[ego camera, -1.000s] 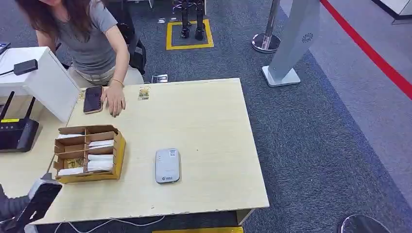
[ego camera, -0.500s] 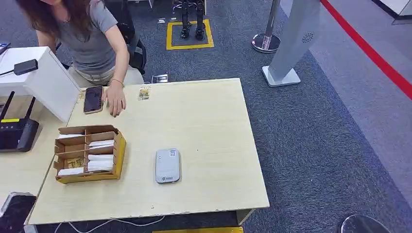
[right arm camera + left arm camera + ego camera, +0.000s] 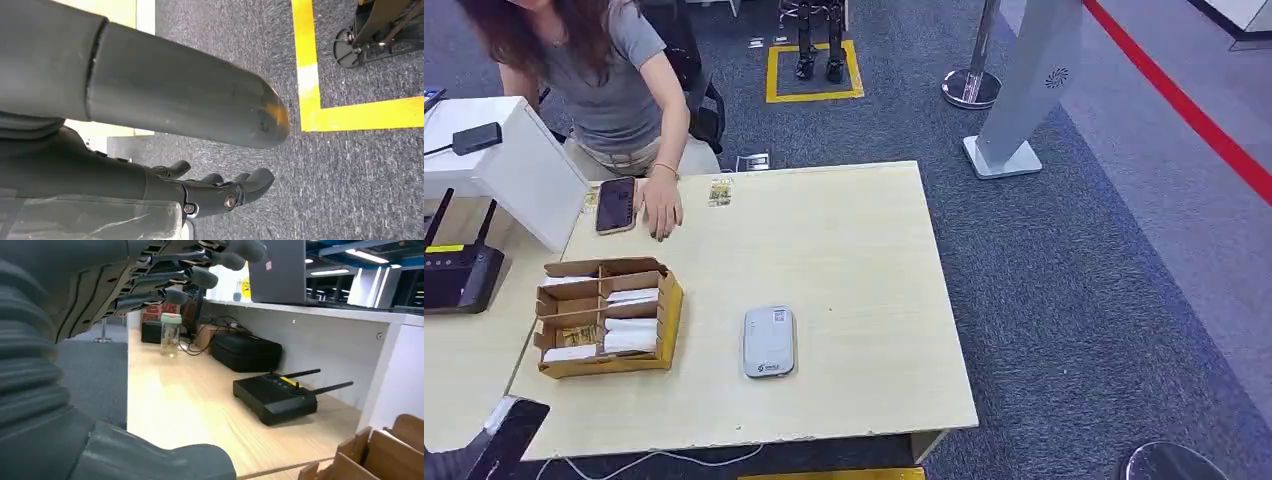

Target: Pass the card to the sensor for recognition and then transmit it.

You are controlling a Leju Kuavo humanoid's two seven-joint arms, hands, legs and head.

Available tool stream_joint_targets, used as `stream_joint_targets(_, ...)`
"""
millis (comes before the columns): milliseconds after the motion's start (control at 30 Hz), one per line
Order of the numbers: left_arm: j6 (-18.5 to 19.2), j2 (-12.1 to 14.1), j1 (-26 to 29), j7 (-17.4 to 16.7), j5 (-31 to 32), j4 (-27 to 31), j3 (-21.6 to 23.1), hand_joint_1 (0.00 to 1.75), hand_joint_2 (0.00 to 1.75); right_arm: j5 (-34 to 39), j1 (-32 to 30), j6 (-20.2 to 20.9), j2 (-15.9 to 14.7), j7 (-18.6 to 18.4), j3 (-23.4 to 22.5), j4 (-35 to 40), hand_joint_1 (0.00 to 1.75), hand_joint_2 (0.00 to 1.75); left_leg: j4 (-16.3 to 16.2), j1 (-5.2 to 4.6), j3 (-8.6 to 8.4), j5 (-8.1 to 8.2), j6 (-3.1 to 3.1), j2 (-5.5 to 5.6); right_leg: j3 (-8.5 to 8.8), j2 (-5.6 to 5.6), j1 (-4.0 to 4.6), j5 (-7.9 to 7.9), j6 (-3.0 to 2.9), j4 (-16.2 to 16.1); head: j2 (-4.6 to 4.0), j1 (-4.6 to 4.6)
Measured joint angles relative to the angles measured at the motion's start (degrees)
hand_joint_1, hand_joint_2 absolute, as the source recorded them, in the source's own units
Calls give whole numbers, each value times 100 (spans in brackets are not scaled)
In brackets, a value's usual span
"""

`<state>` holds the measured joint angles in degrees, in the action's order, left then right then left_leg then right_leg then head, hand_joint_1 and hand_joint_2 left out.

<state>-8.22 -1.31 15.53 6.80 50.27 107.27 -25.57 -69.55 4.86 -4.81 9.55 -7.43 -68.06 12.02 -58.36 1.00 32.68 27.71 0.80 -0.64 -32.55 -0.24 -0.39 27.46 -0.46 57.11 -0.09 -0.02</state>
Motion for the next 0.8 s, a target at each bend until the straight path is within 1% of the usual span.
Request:
stream_joint_targets(200, -48, 18, 5, -18, 105, -42, 125, 0, 175, -4, 0, 2, -2, 26, 22, 9, 0, 0, 0, 0, 0, 0, 0, 0, -1, 0, 0, 0, 0, 0, 0, 0)
stream_joint_targets(267, -216, 68, 4, -159, 336, -70, 242, 0, 175, -19, 1, 17, -4, 35, 44, 11, 0, 0, 0, 0, -1, 0, 0, 0, -2, 1, 0, 0, 0, 0, 0, 0)
stream_joint_targets(333, -412, 176, 3, -281, 532, -98, 461, 0, 175, -67, 3, 22, -4, 35, 65, 11, 0, 0, 0, 0, -1, 0, 0, 0, -1, 0, 0, 0, 0, 0, 0, 0)
stream_joint_targets(400, -490, 249, -1, -332, 623, -112, 628, 0, 175, -81, 4, 26, -4, 37, 77, 11, 0, 0, 0, 0, -1, 0, 0, 0, -1, 0, 0, 0, 0, 0, 0, 0)
stream_joint_targets(500, -614, 406, -2, -550, 855, -131, 891, 0, 175, -90, 3, 26, -4, 35, 81, 11, 0, 0, 0, 0, -2, 0, 0, -1, -1, 0, 0, 0, 0, 0, 0, 0)
stream_joint_targets(633, -586, 647, -22, -772, 1159, -162, 1176, 0, 175, -92, 6, 35, -4, 40, 85, 11, 0, 0, 0, 0, -1, 0, 0, 0, -1, 0, 0, 0, 0, 0, 0, 0)
stream_joint_targets(800, -376, 929, -107, -981, 1484, -260, 1506, 0, 175, -107, 6, 35, -4, 57, 92, 13, 0, 0, 0, 0, -1, 0, 0, 0, -1, 0, 0, 0, 0, 0, 0, 0)
